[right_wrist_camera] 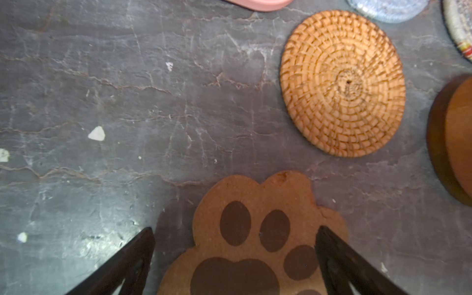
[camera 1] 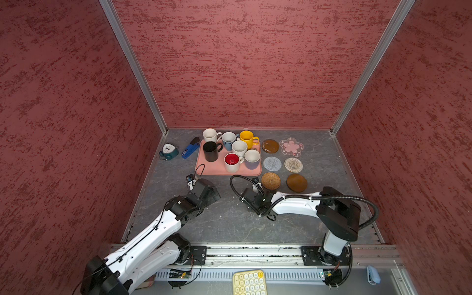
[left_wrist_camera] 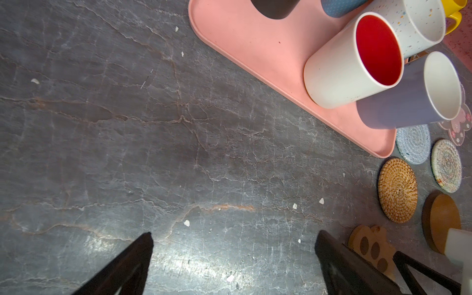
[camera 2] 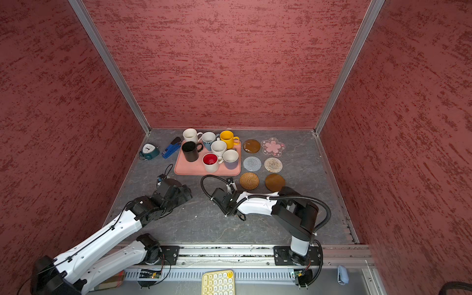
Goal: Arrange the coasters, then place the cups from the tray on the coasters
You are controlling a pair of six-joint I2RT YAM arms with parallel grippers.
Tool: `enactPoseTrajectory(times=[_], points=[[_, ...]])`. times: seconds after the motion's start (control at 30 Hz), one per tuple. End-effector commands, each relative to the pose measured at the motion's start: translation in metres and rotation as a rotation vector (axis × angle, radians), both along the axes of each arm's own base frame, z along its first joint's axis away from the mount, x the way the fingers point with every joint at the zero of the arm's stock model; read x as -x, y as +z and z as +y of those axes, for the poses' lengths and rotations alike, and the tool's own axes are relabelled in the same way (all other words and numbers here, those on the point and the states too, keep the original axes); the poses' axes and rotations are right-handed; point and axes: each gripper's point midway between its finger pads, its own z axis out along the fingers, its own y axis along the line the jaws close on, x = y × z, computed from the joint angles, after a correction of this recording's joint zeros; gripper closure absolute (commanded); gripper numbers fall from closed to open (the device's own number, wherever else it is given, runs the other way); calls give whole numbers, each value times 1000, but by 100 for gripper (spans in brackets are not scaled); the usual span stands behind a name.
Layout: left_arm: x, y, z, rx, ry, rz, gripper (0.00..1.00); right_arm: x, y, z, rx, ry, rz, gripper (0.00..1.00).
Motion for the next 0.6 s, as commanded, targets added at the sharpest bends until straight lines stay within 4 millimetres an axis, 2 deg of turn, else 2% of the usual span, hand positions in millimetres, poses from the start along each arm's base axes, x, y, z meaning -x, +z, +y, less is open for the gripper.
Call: enactPoseTrajectory(times=[0.0, 0.17, 0.57], points=[[1, -1, 4, -6, 8, -2, 0, 2, 1, -3, 14, -3, 1, 1], [-2, -4, 0, 1, 2, 8, 0, 11, -6, -17, 39, 2, 22, 1], [-9, -3, -11, 10, -7, 17, 0, 20, -5, -50, 90, -6, 13, 1]])
